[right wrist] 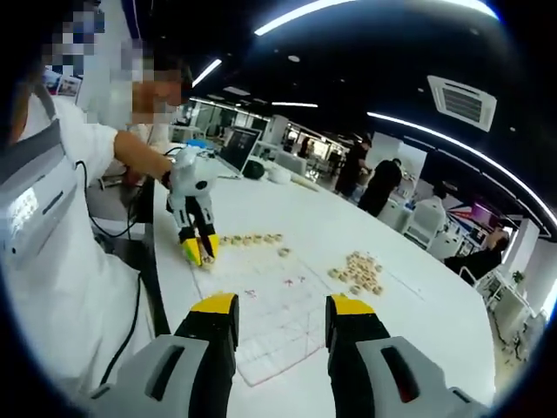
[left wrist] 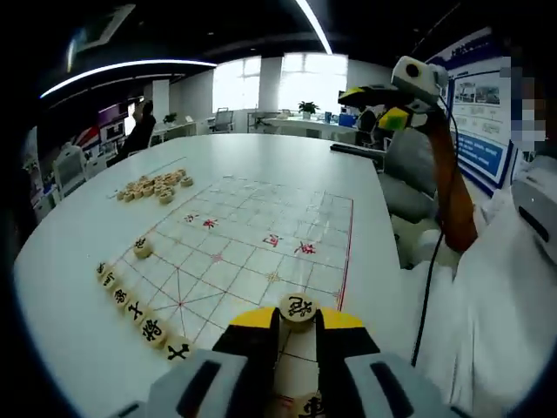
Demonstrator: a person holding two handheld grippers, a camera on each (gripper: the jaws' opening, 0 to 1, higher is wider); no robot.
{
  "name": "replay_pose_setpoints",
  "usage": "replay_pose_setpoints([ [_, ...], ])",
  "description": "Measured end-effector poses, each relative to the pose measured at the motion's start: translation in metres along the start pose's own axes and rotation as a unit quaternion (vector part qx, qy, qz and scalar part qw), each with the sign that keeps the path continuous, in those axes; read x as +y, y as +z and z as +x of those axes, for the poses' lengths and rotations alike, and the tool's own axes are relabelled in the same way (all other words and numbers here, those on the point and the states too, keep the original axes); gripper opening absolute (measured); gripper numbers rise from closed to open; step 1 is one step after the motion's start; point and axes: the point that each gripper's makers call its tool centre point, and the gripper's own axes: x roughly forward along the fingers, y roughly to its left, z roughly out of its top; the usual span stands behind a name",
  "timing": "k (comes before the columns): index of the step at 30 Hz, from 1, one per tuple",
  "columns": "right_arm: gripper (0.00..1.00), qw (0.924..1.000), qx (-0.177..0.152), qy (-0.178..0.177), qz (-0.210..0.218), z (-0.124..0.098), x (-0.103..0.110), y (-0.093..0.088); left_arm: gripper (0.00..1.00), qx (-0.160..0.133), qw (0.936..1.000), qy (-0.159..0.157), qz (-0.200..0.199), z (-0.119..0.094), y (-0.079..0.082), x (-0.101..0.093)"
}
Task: Pick up the chess pieces one by one and place each piece onto its starting position on the chessboard, setting the pieces on their correct points until all the chess pieces are arranged in the starting layout
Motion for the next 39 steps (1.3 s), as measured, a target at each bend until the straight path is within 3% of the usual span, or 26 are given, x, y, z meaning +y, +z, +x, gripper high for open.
replay_pose_setpoints([
  [11,0.40,1.0000,0.000,0.007,-0.005,-0.001,0.001,-0.001,0.20,0.004,1.0000,0.002,-0.004,0.003,-0.002,0.001],
  [15,0.40,1.0000,0.000,0.005,-0.004,-0.003,0.001,-0.001,0.36,-0.016,0.9994,-0.012,-0.028,0.001,0.005,-0.003],
  [23,0.40,1.0000,-0.002,0.003,-0.003,-0.003,0.000,0.000,0.36,-0.047,0.9986,0.012,-0.021,-0.004,0.023,0.012],
  [26,0.40,1.0000,-0.001,0.002,-0.001,-0.002,-0.001,-0.001,0.36,-0.072,0.9968,0.034,-0.003,-0.009,0.051,0.031],
  [31,0.40,1.0000,0.000,0.003,-0.002,-0.002,0.000,-0.001,0.36,-0.089,0.9953,0.039,-0.003,-0.004,0.080,0.051],
  [34,0.40,1.0000,0.000,0.000,-0.001,-0.002,-0.002,-0.001,0.29,-0.086,0.9956,0.038,-0.002,0.005,0.094,0.061],
  [39,0.40,1.0000,0.000,-0.004,0.001,-0.005,-0.004,-0.002,0.30,-0.079,0.9954,0.052,0.017,0.022,0.112,0.083],
])
